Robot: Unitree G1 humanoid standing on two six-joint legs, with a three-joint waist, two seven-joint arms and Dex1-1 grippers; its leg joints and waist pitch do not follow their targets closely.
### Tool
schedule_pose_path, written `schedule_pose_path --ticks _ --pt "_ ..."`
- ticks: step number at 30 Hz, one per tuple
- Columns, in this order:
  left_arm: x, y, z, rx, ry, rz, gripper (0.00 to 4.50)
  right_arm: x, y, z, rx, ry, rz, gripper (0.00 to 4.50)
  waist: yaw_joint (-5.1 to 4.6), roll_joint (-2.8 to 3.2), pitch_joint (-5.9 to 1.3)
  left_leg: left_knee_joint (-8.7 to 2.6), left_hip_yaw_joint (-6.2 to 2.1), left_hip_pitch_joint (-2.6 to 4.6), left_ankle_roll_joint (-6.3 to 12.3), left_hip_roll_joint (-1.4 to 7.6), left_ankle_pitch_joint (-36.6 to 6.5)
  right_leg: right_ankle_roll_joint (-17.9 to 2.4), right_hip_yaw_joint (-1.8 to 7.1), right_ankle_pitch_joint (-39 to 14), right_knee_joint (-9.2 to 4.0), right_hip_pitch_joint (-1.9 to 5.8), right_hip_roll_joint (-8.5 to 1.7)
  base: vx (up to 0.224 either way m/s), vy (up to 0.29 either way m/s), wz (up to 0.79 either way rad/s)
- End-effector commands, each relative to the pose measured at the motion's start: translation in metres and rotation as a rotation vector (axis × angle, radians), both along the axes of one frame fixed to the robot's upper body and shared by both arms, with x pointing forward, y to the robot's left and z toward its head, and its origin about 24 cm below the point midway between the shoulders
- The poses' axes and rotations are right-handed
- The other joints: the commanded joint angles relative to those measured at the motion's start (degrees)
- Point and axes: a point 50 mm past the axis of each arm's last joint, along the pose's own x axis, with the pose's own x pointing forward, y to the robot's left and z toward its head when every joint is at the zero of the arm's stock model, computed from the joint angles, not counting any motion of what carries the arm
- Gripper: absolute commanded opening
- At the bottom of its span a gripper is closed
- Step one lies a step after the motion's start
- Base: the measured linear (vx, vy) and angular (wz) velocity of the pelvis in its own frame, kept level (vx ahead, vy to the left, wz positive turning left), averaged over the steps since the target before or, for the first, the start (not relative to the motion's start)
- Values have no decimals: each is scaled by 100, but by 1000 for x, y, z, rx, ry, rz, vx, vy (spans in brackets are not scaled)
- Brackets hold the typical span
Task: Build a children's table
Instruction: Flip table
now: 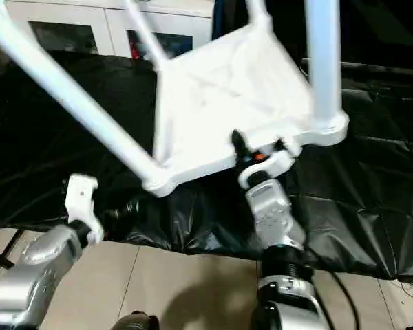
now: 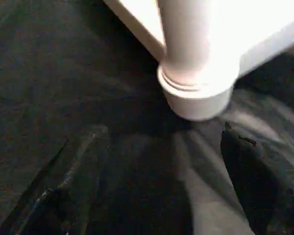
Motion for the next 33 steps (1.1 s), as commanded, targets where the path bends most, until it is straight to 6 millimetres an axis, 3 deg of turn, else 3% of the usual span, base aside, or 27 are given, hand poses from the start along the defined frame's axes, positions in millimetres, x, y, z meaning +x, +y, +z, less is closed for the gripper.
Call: schedule_pose_path --ticks 1,6,9,12,13,18,21,22,23,27,33 --pt "0 -3 9 50 -60 -39 446 0 -17 26 -256 -110 -40 220 -29 16 -429 -433 -115 265 -240 303 -917 -732 192 426 -394 117 -357 0 0 0" --pt "-2 -10 23 170 -167 -141 450 -2 -27 30 -396 -55 -92 220 -49 -4 -399 -453 -102 273 -256 298 -1076 -596 212 -49 -448 88 -359 0 0 0" --pt "0 -19 51 190 -295 -221 450 0 -32 44 -515 -48 -146 220 -50 7 -399 -463 -103 299 -354 299 -1175 -568 211 -272 -452 55 -344 0 0 0" --pt "0 -21 57 195 -320 -236 450 1 -32 47 -552 -53 -149 220 -68 0 -382 -477 -95 307 -451 288 -1368 -549 218 -487 -468 37 -343 0 0 0" --pt "3 -24 69 217 -400 -243 450 2 -31 51 -646 -43 -152 220 -79 -33 -371 -494 -107 291 -487 284 -1432 -500 216 -599 -491 53 -343 0 0 0" --pt "10 -29 94 269 -506 -253 450 2 -28 52 -683 65 -145 220 -105 -54 -380 -481 -105 303 -496 261 -1409 -411 226 -582 -482 49 -326 0 0 0" --pt "11 -29 97 276 -517 -249 450 3 -28 52 -689 72 -141 217 -115 -57 -370 -493 -112 332 -580 269 -1724 -419 237 -861 -508 19 -341 0 0 0" --pt "12 -29 100 284 -521 -255 450 2 -27 52 -706 88 -139 216 -121 -94 -355 -506 -112 336 -608 267 -1853 -418 241 -1017 -529 14 -338 0 0 0" --pt "14 -30 104 300 -537 -258 450 2 -28 52 -737 107 -149 215 -115 -76 -364 -509 -121 347 -635 263 -1896 -409 246 -1076 -520 11 -337 0 0 0" --pt "21 -30 115 339 -579 -268 450 3 -29 56 -854 134 -191 214 -109 -78 -376 -512 -121 368 -723 260 -1879 -412 242 -865 -500 -4 -314 0 0 0" --pt "30 -33 126 501 -657 -325 450 1 -16 55 -965 157 -188 214 -104 -92 -362 -531 -138 390 -851 262 -2153 -308 259 -1140 -538 -39 -336 0 0 0"
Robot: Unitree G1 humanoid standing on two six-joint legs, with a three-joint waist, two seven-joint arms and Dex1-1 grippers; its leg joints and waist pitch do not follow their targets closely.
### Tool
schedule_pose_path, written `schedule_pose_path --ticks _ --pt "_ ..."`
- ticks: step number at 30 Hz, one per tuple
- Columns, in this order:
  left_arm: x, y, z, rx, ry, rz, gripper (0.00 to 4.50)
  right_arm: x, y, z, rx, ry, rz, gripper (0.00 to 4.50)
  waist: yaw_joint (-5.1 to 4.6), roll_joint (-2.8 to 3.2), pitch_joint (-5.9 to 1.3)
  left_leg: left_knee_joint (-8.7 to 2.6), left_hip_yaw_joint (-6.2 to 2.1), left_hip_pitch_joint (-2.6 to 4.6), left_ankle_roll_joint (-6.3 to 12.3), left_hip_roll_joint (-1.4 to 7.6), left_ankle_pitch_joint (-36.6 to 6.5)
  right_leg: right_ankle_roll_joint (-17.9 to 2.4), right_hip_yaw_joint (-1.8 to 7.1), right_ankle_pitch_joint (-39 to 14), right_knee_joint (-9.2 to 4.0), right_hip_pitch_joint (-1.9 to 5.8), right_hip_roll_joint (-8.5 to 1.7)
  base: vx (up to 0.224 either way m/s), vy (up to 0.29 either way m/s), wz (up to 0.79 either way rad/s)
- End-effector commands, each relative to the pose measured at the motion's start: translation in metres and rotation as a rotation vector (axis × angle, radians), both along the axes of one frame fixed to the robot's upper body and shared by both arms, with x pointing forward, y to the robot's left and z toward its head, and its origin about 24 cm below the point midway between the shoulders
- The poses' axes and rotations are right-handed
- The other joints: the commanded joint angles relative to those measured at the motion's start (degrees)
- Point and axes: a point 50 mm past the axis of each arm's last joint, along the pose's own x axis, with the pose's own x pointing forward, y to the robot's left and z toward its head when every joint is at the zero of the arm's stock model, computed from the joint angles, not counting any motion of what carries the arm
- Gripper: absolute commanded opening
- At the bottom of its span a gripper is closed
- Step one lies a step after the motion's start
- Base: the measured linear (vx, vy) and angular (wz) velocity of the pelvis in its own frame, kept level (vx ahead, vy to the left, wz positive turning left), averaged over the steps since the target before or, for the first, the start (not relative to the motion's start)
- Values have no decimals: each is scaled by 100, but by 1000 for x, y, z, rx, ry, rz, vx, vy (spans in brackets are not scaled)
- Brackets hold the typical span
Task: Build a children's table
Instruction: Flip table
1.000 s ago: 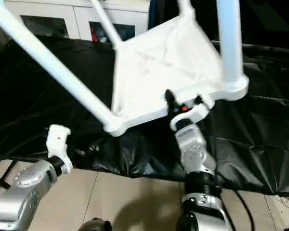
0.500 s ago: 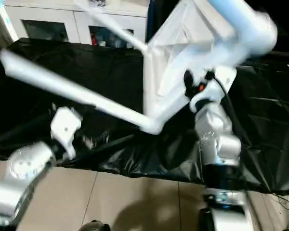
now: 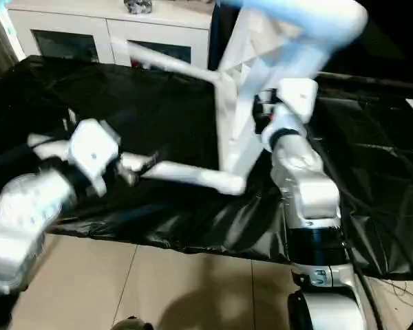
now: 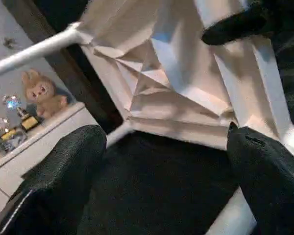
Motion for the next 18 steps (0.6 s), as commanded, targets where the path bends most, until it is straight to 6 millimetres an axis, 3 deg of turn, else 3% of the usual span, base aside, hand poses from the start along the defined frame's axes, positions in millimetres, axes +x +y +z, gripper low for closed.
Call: schedule_pose_path --ticks 1,7,10,13,15,17,18 --pt "6 -3 4 68 -37 -15 450 -2 -12 -31 -67 154 -99 214 -78 76 -275 -514 -146 300 -870 264 -2208 -332 237 -1172 -532 -88 -333 0 0 0" --pt "14 -5 28 81 -154 -28 450 -2 -1 -36 -61 157 -64 214 -87 91 -290 -525 -174 303 -990 270 -2321 -424 223 -851 -488 -79 -337 0 0 0" --pt "17 -7 41 170 -272 -23 450 -2 7 -41 -34 145 10 279 -104 85 -286 -524 -175 270 -939 264 -2291 -424 225 -811 -502 -51 -349 0 0 0" --pt "21 -7 53 168 -368 34 450 -3 9 -44 -61 149 22 287 -122 89 -295 -513 -177 268 -931 268 -2199 -490 223 -653 -484 -35 -345 0 0 0" --pt "23 -6 59 173 -408 51 450 -5 10 -46 -70 145 24 316 -110 71 -332 -488 -165 233 -853 269 -1828 -568 214 -238 -437 14 -343 0 0 0" --pt "25 -4 64 177 -444 75 450 -8 10 -46 -76 131 25 326 -78 92 -386 -389 -132 187 -683 244 -904 -580 198 829 -342 51 -307 0 0 0" --pt "27 -2 68 182 -471 93 450 -11 10 -47 -74 125 33 326 -78 105 -389 -383 -136 167 -646 236 -773 -577 189 986 -328 62 -301 0 0 0"
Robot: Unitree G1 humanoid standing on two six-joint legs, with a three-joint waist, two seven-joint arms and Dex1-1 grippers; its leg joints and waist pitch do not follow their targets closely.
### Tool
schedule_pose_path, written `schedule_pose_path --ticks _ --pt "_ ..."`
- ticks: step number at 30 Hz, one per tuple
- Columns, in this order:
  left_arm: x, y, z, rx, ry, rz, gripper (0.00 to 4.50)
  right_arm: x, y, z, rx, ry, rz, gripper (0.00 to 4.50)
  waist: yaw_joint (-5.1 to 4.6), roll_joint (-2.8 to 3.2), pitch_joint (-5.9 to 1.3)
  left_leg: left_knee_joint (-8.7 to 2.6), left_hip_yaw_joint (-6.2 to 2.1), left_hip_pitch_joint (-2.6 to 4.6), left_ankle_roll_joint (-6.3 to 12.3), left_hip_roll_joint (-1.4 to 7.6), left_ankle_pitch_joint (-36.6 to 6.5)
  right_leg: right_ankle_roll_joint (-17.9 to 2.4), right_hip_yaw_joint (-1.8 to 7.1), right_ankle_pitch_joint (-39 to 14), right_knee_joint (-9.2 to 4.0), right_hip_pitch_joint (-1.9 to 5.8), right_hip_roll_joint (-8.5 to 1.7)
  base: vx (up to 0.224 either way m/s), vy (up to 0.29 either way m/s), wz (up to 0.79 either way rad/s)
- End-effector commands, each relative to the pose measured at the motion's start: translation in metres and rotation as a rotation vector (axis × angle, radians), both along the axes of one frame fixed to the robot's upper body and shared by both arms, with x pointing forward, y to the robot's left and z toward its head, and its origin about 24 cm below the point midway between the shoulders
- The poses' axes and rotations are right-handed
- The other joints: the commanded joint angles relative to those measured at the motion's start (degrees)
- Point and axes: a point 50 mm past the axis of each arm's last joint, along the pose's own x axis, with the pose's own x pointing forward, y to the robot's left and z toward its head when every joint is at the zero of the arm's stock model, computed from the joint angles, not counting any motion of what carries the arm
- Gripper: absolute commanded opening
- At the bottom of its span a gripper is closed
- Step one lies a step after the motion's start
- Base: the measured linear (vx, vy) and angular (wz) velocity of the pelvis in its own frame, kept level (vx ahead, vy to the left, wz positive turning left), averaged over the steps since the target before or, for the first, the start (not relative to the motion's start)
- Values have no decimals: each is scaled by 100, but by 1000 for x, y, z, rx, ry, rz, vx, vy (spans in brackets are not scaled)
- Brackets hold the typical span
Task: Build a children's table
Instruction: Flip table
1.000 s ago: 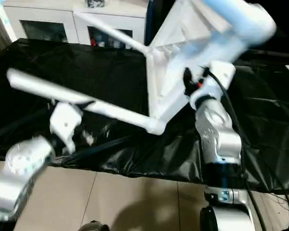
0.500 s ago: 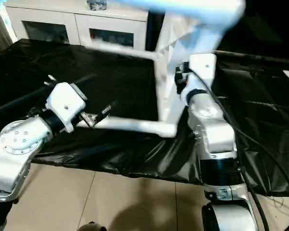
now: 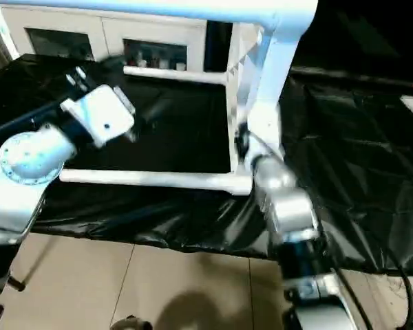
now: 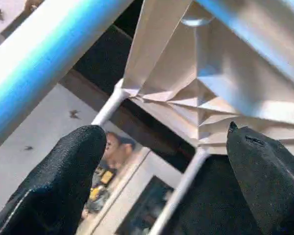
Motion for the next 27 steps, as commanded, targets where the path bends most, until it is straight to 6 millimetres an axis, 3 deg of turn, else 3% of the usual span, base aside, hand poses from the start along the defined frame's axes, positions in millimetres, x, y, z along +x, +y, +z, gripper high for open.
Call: schedule_pose_path --ticks 1,2,6,10,16,19,20,24,25,27 --pt "4 4 10 -2 -68 31 450 -5 -2 4 -11 -30 9 335 -20 81 -426 -354 -123 249 -554 229 -634 -513 179 1158 -323 129 -293 0 0 0" --pt "5 4 12 3 -88 38 450 -7 -2 4 -16 -42 12 360 -31 69 -417 -355 -124 237 -537 224 -626 -517 173 1205 -310 133 -287 0 0 0" --pt "8 5 20 17 -172 66 450 -15 -1 0 -21 -55 46 390 -14 78 -401 -375 -129 270 -579 251 -906 -510 180 880 -347 113 -302 0 0 0" --pt "8 3 31 35 -263 65 450 -27 1 -7 -74 -75 105 420 -20 66 -379 -400 -143 255 -572 257 -1076 -530 184 663 -365 125 -319 0 0 0" --pt "4 2 37 76 -376 47 450 -44 5 -8 -132 -121 215 420 -19 60 -374 -394 -155 231 -475 262 -1094 -501 192 643 -369 141 -332 0 0 0" --pt "7 5 37 81 -399 69 450 -52 5 -11 -135 -124 249 420 -35 87 -377 -383 -156 239 -426 260 -1073 -607 187 665 -361 126 -324 0 0 0" --pt "8 5 32 95 -384 59 450 -56 5 -14 -136 -125 259 420 -26 128 -370 -381 -159 252 -441 266 -1134 -608 192 633 -372 108 -320 0 0 0" --pt "10 6 12 132 -284 24 450 -59 8 -11 -124 -144 280 420 -37 110 -368 -396 -159 256 -457 265 -1298 -700 193 539 -380 104 -321 0 0 0" --pt "11 8 -3 132 -182 13 450 -59 10 -8 -111 -160 287 420 -34 161 -373 -396 -169 260 -474 267 -1316 -730 192 518 -367 99 -329 0 0 0" --pt "11 9 -12 144 -128 4 450 -60 10 -7 -107 -165 289 420 -56 129 -361 -415 -165 251 -469 264 -1454 -743 193 342 -385 103 -327 0 0 0"
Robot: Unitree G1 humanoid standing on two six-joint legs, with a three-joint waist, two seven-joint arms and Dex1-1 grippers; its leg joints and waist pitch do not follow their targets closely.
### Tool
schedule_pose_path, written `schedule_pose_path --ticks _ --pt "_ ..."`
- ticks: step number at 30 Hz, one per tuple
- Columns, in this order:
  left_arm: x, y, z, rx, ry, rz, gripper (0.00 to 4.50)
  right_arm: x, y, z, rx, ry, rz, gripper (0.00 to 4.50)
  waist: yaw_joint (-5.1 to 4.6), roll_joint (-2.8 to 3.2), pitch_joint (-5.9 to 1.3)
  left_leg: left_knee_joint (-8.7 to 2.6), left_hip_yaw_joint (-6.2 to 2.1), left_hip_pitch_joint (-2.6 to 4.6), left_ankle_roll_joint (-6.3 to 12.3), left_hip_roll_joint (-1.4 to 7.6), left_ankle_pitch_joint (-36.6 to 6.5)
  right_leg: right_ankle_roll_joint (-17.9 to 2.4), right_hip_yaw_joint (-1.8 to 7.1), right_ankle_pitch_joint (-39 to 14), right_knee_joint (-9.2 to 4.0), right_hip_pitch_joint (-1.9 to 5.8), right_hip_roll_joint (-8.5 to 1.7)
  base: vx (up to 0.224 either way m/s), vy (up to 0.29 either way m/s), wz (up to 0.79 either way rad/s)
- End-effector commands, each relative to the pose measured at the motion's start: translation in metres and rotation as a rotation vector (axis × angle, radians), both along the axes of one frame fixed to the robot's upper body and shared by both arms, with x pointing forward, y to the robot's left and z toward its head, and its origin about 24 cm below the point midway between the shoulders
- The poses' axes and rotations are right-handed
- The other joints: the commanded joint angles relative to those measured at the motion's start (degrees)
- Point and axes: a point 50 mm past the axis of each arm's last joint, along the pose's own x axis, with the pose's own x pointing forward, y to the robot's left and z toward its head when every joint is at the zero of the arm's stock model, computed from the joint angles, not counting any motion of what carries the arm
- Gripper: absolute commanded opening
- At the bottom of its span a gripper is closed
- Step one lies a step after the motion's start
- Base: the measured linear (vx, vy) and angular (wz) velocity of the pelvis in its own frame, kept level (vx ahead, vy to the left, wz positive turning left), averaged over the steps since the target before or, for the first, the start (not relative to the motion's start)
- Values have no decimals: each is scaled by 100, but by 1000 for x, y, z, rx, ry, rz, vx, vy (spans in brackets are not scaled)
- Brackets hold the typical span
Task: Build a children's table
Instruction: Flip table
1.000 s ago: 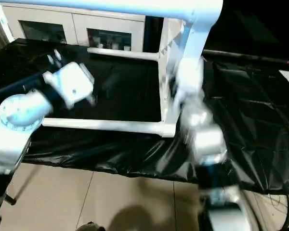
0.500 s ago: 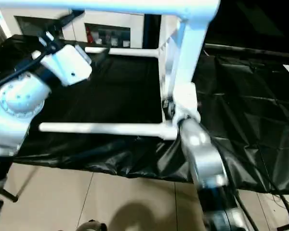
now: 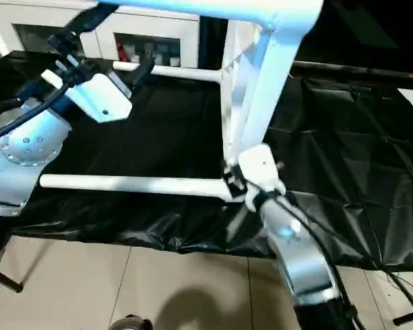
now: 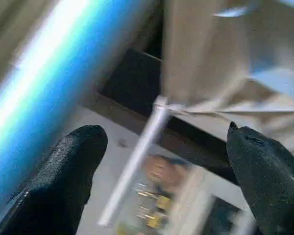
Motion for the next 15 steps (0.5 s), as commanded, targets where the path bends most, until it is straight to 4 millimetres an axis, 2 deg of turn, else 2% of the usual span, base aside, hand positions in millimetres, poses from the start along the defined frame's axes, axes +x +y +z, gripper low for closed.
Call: schedule_pose_path --ticks 1,2,3,4,5,8,9,12,15 --pt "1 0 -17 17 121 -22 450 -2 3 9 6 -40 24 420 -8 82 -380 -412 -154 270 -465 270 -1471 -747 195 287 -382 118 -333 0 0 0" --pt "0 1 -21 18 159 -31 450 -2 3 9 3 -40 29 420 -15 97 -368 -422 -146 266 -461 269 -1524 -766 202 207 -397 100 -326 0 0 0" --pt "-1 1 -26 31 179 -39 450 -2 3 9 0 -43 38 420 -19 74 -369 -426 -147 271 -460 274 -1547 -771 201 173 -396 106 -328 0 0 0" --pt "-4 2 -33 29 227 -62 450 -3 3 10 -5 -45 51 420 -20 91 -364 -437 -153 267 -460 278 -1598 -785 199 85 -401 101 -336 0 0 0" --pt "-8 1 -37 32 264 -96 450 -4 3 10 -9 -47 58 420 -34 55 -358 -446 -147 269 -453 282 -1663 -786 202 -4 -416 99 -333 0 0 0" --pt "-18 -2 -42 48 294 -160 450 -5 2 11 -13 -45 89 420 -32 75 -353 -455 -151 270 -443 290 -1728 -804 205 -117 -416 90 -342 0 0 0" --pt "-22 -3 -42 24 298 -194 450 -6 1 11 -14 -38 112 420 -40 46 -344 -458 -142 272 -430 291 -1750 -799 208 -145 -429 82 -337 0 0 0" --pt "-29 -6 -36 -20 280 -228 450 -8 -2 11 -30 -19 167 420 -30 48 -343 -457 -145 265 -384 304 -1732 -827 209 -182 -425 106 -357 0 0 0" --pt "-34 -5 -17 -81 166 -225 450 -14 -15 13 -63 13 247 420 -33 23 -332 -439 -132 247 -271 298 -1622 -793 216 -143 -440 134 -358 0 0 0"
